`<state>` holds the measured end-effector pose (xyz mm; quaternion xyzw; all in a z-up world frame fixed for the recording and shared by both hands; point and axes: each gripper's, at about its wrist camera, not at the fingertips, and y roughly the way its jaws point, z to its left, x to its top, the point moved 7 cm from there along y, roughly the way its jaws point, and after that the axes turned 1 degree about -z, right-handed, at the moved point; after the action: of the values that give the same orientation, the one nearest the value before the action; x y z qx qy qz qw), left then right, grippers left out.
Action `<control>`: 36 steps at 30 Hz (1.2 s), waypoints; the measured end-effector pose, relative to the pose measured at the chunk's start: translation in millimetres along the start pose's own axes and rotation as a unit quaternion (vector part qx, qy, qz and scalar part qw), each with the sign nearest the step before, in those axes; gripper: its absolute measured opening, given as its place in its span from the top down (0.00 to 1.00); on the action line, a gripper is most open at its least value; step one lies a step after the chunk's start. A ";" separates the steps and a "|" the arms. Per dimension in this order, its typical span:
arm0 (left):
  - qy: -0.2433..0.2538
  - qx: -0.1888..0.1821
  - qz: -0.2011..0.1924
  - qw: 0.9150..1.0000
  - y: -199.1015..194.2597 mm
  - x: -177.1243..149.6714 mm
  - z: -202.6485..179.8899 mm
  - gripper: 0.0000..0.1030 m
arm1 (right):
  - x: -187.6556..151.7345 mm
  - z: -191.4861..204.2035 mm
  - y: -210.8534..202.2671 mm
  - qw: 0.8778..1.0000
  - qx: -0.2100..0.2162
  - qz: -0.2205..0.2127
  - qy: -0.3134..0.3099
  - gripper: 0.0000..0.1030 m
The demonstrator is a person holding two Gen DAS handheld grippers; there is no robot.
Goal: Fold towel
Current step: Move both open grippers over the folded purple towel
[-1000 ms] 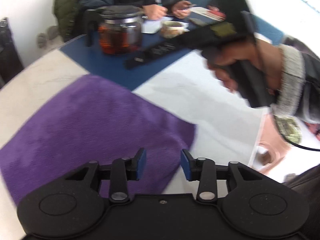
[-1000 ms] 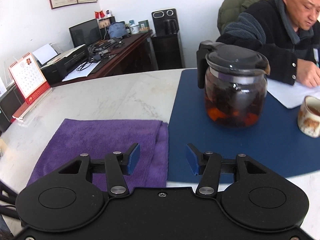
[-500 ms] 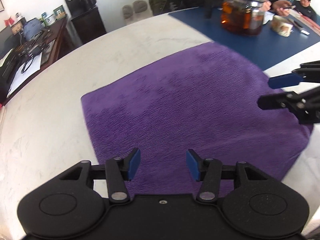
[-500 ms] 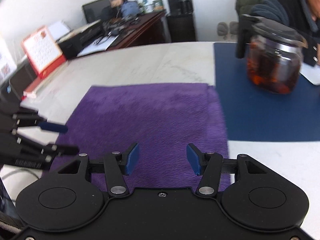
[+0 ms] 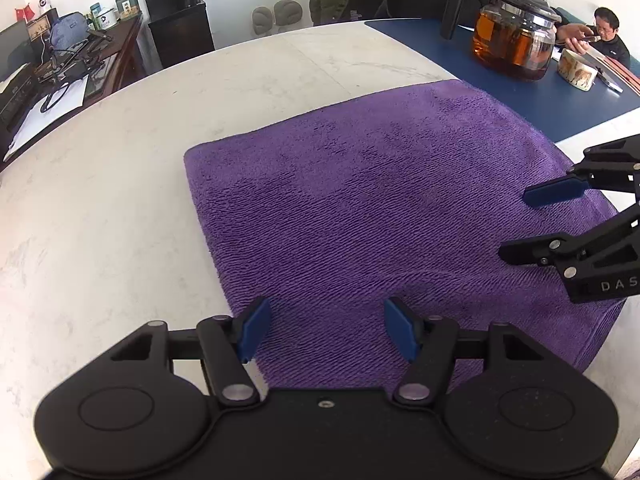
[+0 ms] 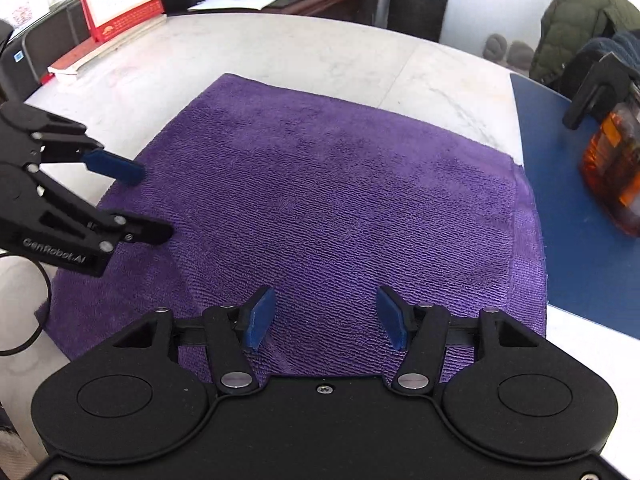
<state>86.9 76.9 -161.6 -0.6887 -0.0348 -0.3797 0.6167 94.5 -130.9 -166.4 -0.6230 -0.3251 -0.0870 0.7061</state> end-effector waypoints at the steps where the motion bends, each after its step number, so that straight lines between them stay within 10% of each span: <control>1: -0.002 0.000 -0.001 1.000 -1.4 -1.7 3.4 0.40 | 1.3 2.1 0.1 1.000 -0.001 0.003 0.001 0.43; 25: -0.090 0.107 0.025 0.990 -30.2 -35.8 64.2 0.39 | 46.3 185.3 8.1 0.990 0.084 0.012 -0.113 0.37; 36: -0.108 0.142 -0.006 0.984 -61.3 -17.0 54.3 0.41 | 57.5 145.9 -2.4 0.992 0.119 -0.019 -0.048 0.38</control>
<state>69.3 146.1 -118.1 -0.6308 -0.1588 -0.2981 0.6986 86.5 21.5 -130.0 -0.5321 -0.3786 -0.0310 0.7567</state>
